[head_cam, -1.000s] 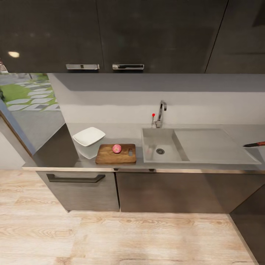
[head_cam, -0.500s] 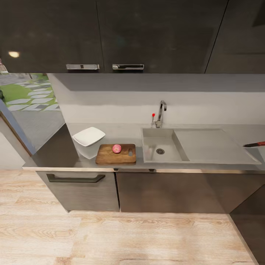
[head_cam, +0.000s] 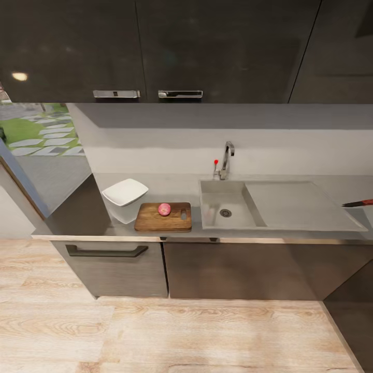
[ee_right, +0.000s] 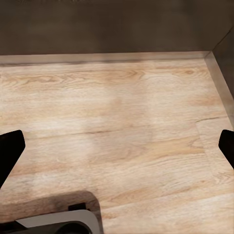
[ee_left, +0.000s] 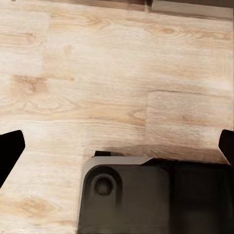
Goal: In the kitchen, take the Vidalia onion out of the sink, dice it on the chopping board with the paring knife, put the diced onion into the bowl on the countertop, then place both the paring knife and the chopping board into the sink.
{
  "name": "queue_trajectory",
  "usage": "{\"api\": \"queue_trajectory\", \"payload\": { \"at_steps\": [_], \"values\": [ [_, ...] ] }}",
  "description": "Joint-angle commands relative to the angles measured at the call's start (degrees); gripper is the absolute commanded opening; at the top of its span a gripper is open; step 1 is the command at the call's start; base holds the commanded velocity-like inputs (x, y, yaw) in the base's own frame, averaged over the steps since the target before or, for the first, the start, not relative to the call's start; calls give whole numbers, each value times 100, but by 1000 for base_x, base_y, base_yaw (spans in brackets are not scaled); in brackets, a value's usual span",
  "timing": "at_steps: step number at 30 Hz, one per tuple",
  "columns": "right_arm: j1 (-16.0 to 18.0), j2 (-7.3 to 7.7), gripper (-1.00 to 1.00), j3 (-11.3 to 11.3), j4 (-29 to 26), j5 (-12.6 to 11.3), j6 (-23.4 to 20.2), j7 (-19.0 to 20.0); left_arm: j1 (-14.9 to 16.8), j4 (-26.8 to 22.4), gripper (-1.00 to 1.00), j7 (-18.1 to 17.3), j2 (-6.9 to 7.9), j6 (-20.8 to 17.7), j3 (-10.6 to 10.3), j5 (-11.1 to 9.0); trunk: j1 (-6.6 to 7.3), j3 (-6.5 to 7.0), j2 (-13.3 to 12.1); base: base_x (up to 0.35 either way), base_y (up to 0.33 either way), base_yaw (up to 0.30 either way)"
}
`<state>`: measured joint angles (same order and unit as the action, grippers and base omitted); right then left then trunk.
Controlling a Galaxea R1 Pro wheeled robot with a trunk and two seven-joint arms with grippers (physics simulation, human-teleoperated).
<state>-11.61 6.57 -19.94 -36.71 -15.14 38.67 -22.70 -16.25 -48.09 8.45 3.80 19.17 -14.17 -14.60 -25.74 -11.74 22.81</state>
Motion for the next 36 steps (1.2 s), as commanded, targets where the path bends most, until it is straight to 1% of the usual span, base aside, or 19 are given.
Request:
{"api": "queue_trajectory", "payload": {
  "at_steps": [1, 3, 6, 9, 10, 15, 18, 36],
  "values": [
    [1, 8, 100, -45, -11, -31, 11, -50, 2, 35, 100, 53, 5, 15, -51, -32, -4, -8, 10, 0, 0, 0],
    [1, 4, 100, -45, -12, -32, 15, -50, 3, 140, 100, 63, -32, 3, -95, -30, -4, -8, 10, 0, 0, 0],
    [1, 3, 100, -45, -12, -34, 17, -50, 2, 210, 100, 65, -86, 2, -107, -22, -4, -8, 10, 0, 0, 0],
    [1, 2, 100, -45, -12, -39, 17, -50, 5, 384, 100, 56, -99, 17, -105, -18, -4, -8, 10, 0, 0, 0],
    [1, 2, 100, -45, -12, -41, 19, -51, 7, 560, 100, 54, -113, 49, -98, -17, -4, -8, 10, 0, 0, 0],
    [1, 2, 100, -45, -12, -41, 25, -51, 8, 639, 100, 58, -117, 207, -95, -16, -4, -7, 10, 0, 0, -81],
    [1, 2, 100, -45, -12, -41, 22, -51, 8, 664, 100, 59, -112, 283, -95, -16, -4, -2, 10, 0, 0, -211],
    [1, 10, 100, -45, -12, -41, 24, -51, 8, 754, 100, 60, -107, 298, -95, -19, -4, 37, 10, 0, 0, -264]
  ]
}}
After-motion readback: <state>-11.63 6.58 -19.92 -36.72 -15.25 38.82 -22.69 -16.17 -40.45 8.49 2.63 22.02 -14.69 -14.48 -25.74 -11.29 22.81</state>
